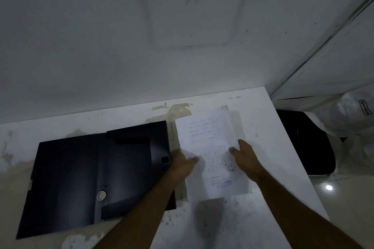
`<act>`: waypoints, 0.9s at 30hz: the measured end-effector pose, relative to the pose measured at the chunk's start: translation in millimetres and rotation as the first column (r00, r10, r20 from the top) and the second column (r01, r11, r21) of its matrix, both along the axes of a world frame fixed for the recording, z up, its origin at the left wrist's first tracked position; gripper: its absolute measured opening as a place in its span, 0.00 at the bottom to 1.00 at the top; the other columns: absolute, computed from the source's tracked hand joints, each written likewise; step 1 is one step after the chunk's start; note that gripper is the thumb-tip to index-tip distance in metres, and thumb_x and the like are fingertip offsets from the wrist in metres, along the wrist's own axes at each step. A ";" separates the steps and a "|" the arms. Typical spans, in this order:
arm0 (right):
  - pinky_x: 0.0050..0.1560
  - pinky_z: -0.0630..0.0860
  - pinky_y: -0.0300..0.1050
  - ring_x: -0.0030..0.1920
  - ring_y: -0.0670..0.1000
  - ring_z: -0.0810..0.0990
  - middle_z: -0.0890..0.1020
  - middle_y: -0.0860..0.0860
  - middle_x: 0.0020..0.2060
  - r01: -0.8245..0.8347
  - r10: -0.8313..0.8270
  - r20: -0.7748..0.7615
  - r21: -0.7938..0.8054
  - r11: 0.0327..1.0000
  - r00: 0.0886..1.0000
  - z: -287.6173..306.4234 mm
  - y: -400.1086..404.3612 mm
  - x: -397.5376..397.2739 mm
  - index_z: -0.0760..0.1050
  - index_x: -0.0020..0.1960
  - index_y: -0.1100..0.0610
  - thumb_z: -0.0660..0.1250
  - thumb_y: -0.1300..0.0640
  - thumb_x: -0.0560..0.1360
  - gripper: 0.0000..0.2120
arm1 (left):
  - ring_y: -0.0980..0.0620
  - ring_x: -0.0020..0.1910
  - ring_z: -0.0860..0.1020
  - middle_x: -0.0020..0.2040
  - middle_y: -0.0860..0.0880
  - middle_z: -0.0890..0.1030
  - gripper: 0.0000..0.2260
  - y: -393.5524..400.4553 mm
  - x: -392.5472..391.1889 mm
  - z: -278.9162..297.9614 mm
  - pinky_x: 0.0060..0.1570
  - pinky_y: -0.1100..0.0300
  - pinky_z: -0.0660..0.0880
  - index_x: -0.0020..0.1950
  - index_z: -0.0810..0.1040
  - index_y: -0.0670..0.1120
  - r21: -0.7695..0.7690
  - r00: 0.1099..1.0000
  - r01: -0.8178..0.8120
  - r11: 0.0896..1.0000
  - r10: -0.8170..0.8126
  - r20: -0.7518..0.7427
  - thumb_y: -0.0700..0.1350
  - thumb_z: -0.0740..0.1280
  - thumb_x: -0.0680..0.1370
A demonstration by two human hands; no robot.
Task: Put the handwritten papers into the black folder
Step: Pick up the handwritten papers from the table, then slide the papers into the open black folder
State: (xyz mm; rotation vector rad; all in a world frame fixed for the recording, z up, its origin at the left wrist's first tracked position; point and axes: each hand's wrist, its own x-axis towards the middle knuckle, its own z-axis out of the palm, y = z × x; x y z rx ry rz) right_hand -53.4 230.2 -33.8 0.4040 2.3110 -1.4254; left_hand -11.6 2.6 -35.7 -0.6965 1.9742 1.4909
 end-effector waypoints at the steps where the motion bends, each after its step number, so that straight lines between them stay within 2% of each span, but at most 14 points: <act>1: 0.48 0.76 0.45 0.48 0.52 0.81 0.83 0.51 0.48 0.014 -0.013 0.017 -0.044 0.999 1.000 6.5 2.9 -3.3 0.77 0.58 0.60 0.62 0.62 0.80 0.09 | 0.43 0.62 0.80 0.66 0.42 0.78 0.26 -5.6 -1.5 5.6 0.63 0.44 0.78 0.72 0.71 0.41 0.100 0.999 -0.034 0.994 0.032 0.022 0.51 0.70 0.78; 3: 0.35 0.79 0.43 0.37 0.52 0.83 0.85 0.52 0.38 0.030 -0.024 0.039 -0.139 0.990 0.999 21.3 4.0 -5.9 0.80 0.49 0.60 0.62 0.64 0.79 0.07 | 0.44 0.60 0.81 0.64 0.44 0.81 0.22 -20.7 -2.1 18.0 0.61 0.43 0.79 0.71 0.73 0.43 0.218 0.995 -0.102 0.971 0.096 0.036 0.50 0.69 0.79; 4: 0.33 0.79 0.40 0.36 0.49 0.84 0.86 0.49 0.37 0.039 -0.031 0.049 -0.163 0.986 0.998 28.2 2.6 -6.3 0.80 0.47 0.57 0.63 0.64 0.79 0.08 | 0.44 0.60 0.81 0.64 0.45 0.80 0.22 -28.5 -1.3 23.3 0.60 0.44 0.79 0.71 0.72 0.43 0.249 0.989 -0.145 0.958 0.140 0.036 0.49 0.69 0.80; 7: 0.35 0.78 0.32 0.43 0.43 0.86 0.86 0.40 0.44 0.056 -0.033 0.090 -0.258 0.965 0.995 47.6 -9.1 -6.7 0.81 0.49 0.50 0.64 0.62 0.80 0.10 | 0.43 0.60 0.82 0.63 0.44 0.83 0.18 -52.0 3.1 39.3 0.61 0.42 0.78 0.69 0.75 0.45 0.388 0.971 -0.231 0.892 0.239 0.027 0.47 0.69 0.80; 10: 0.39 0.80 0.35 0.47 0.45 0.86 0.87 0.42 0.47 0.008 0.034 0.122 -0.335 0.942 0.992 62.9 -37.0 -4.5 0.81 0.52 0.49 0.63 0.61 0.80 0.11 | 0.45 0.64 0.81 0.65 0.47 0.82 0.17 -78.6 12.5 53.2 0.66 0.44 0.75 0.71 0.77 0.47 0.530 0.962 -0.217 0.820 0.271 -0.024 0.45 0.67 0.81; 13: 0.48 0.81 0.44 0.51 0.50 0.85 0.86 0.46 0.52 -0.071 0.121 0.122 -0.356 0.932 0.985 69.2 -75.1 1.5 0.80 0.58 0.51 0.63 0.60 0.80 0.11 | 0.46 0.64 0.80 0.66 0.48 0.82 0.18 -112.1 27.4 60.8 0.68 0.46 0.74 0.73 0.75 0.46 0.513 0.946 -0.235 0.826 0.314 -0.073 0.42 0.66 0.82; 16: 0.51 0.81 0.46 0.52 0.50 0.85 0.85 0.47 0.54 -0.172 0.228 0.109 -0.373 0.912 0.968 69.5 -121.1 9.8 0.79 0.60 0.52 0.63 0.56 0.81 0.11 | 0.46 0.62 0.82 0.65 0.47 0.82 0.18 -157.9 48.9 62.6 0.65 0.49 0.76 0.72 0.75 0.45 0.435 0.922 -0.293 0.851 0.373 -0.107 0.40 0.65 0.82; 19: 0.46 0.81 0.46 0.49 0.51 0.85 0.84 0.50 0.52 -0.234 0.265 0.086 -0.268 0.935 0.960 64.1 -167.6 19.9 0.77 0.55 0.51 0.63 0.47 0.80 0.10 | 0.44 0.64 0.80 0.66 0.45 0.81 0.18 -214.5 75.1 57.7 0.65 0.48 0.75 0.73 0.74 0.44 0.353 0.901 -0.363 0.863 0.422 -0.105 0.40 0.65 0.82; 20: 0.48 0.80 0.49 0.49 0.53 0.84 0.84 0.52 0.53 -0.232 0.246 0.052 -0.197 0.953 0.968 58.2 -180.4 23.2 0.77 0.55 0.53 0.63 0.47 0.80 0.11 | 0.43 0.65 0.79 0.67 0.44 0.80 0.19 -235.1 84.4 54.4 0.67 0.47 0.73 0.73 0.73 0.43 0.323 0.891 -0.388 0.863 0.440 -0.107 0.39 0.64 0.82; 23: 0.59 0.75 0.49 0.57 0.55 0.78 0.79 0.56 0.60 -0.241 0.248 -0.096 0.080 0.967 0.964 34.3 -202.7 34.3 0.74 0.63 0.57 0.66 0.51 0.79 0.16 | 0.40 0.68 0.76 0.68 0.43 0.78 0.20 -293.2 112.1 45.8 0.68 0.47 0.70 0.75 0.70 0.41 0.225 0.865 -0.454 0.862 0.487 -0.119 0.37 0.63 0.82; 25: 0.63 0.73 0.53 0.64 0.59 0.74 0.73 0.58 0.66 -0.303 0.331 -0.092 0.231 0.924 0.939 17.6 -209.7 42.3 0.69 0.69 0.55 0.68 0.48 0.77 0.24 | 0.39 0.70 0.74 0.69 0.42 0.77 0.21 -326.9 128.3 39.6 0.67 0.46 0.70 0.76 0.69 0.40 0.184 0.858 -0.475 0.861 0.499 -0.120 0.36 0.62 0.82; 27: 0.63 0.72 0.59 0.68 0.63 0.68 0.66 0.59 0.71 -0.369 0.401 -0.039 0.320 0.873 0.915 2.5 -217.4 49.9 0.62 0.74 0.52 0.69 0.43 0.75 0.32 | 0.38 0.72 0.71 0.73 0.41 0.73 0.21 -355.7 141.2 33.2 0.71 0.45 0.67 0.77 0.67 0.39 0.145 0.851 -0.497 0.856 0.513 -0.113 0.35 0.61 0.83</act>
